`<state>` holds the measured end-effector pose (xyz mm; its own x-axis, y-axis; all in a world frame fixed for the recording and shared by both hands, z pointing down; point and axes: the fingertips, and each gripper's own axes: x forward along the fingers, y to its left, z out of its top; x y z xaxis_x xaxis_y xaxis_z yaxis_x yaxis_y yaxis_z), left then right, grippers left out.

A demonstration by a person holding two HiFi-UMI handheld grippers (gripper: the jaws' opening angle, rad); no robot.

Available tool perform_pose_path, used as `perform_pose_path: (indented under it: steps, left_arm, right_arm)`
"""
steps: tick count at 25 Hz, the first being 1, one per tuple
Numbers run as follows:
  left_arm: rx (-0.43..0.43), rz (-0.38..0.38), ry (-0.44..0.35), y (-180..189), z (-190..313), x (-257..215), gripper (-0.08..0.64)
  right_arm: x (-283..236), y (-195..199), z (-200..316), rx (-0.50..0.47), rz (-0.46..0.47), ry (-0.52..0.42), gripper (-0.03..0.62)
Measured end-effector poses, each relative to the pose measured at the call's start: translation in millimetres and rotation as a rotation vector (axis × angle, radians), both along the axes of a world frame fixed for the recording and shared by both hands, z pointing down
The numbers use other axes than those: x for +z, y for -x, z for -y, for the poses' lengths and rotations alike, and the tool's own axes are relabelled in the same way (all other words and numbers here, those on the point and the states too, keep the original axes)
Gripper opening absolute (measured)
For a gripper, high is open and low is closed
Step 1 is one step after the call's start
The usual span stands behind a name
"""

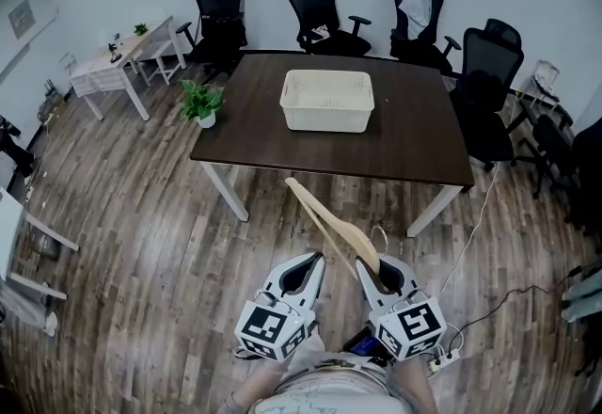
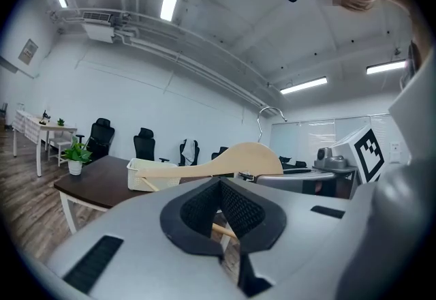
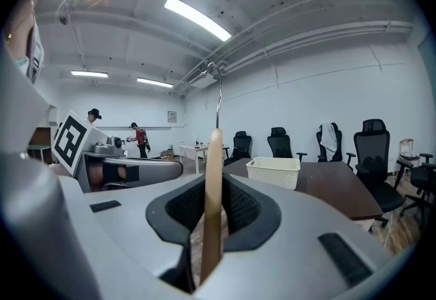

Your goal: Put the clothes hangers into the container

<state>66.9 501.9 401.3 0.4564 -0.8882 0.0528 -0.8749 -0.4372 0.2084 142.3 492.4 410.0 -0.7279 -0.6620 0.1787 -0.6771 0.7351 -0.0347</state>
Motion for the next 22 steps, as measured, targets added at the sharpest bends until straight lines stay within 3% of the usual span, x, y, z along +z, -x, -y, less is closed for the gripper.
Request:
perform_pose_path:
  steps: [14,22]
  left_arm:
    - [0.053,0.007,-0.002,51,35,8,0.011]
    - [0.036,0.005,-0.003,68,42,6,0.011]
  right_arm:
    - [4,50,34,0.057,0.014,0.008,0.060]
    - [4,65,43,0.043,-0.003,0.006,0.060]
